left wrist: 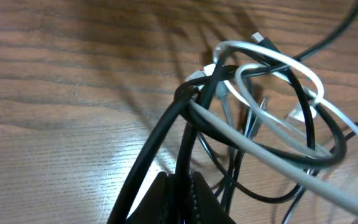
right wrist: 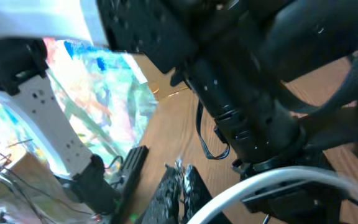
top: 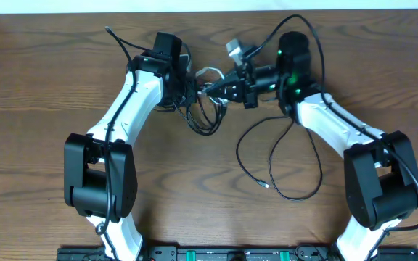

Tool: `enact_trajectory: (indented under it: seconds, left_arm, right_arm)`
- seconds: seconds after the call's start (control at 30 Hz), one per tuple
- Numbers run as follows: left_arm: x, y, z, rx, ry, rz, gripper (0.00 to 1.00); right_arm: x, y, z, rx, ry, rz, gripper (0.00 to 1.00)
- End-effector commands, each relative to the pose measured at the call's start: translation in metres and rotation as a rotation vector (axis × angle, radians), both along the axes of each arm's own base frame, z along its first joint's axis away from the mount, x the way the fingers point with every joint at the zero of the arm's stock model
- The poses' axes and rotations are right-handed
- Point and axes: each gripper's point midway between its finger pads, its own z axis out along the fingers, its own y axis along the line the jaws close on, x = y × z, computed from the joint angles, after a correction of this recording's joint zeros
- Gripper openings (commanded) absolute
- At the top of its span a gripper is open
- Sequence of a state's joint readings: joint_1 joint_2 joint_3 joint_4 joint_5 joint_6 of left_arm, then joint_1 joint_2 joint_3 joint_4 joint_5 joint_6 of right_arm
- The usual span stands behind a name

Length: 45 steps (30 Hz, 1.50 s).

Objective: Untangle cables

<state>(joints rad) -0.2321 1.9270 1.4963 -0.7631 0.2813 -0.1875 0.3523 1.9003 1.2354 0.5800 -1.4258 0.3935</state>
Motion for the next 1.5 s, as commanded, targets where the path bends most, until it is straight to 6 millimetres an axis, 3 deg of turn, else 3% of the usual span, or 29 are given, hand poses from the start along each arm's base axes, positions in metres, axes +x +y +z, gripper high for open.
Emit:
enact_trajectory:
  seconds: [0.0, 0.27, 0.47, 0.63, 0.83, 0.97, 1.07, 1.2, 1.47]
  left_arm:
    - [-0.003, 0.003, -0.009, 0.017, 0.027, 0.012, 0.08]
    - [-0.003, 0.003, -0.009, 0.018, 0.027, 0.012, 0.08]
    - [-0.004, 0.003, -0.009, 0.017, 0.028, 0.012, 0.08]
    - [-0.003, 0.003, -0.009, 0.017, 0.027, 0.012, 0.08]
    - [-0.004, 0.003, -0.009, 0.018, 0.028, 0.012, 0.08]
    - [-0.003, 0.003, -0.009, 0.018, 0.027, 0.012, 0.08]
    - [-0.003, 0.003, -0.009, 0.018, 0.027, 0.012, 0.08]
    - [-0.003, 0.003, -0.009, 0.017, 0.026, 0.012, 0.08]
    - [-0.003, 0.003, -0.009, 0.018, 0.025, 0.012, 0.08]
  right_arm:
    - [0.005, -0.006, 0.019, -0.015, 0.155, -0.034, 0.01]
    - [0.054, -0.010, 0.048, 0.083, 0.347, -0.300, 0.01]
    - [0.066, -0.032, 0.087, 0.230, 0.269, -0.369, 0.01]
    - [0.095, -0.057, 0.086, 0.261, 0.293, -0.498, 0.01]
    - [0.150, -0.088, 0.043, 0.180, 0.309, -0.822, 0.01]
    - [0.162, -0.096, 0.019, 0.104, 0.324, -0.919, 0.01]
    - [0.164, -0.099, -0.001, 0.039, 0.377, -0.955, 0.01]
    - [0.159, -0.103, -0.041, -0.116, 0.431, -0.982, 0.01]
    - [0.131, -0.132, -0.130, -0.513, 0.511, -1.070, 0.01]
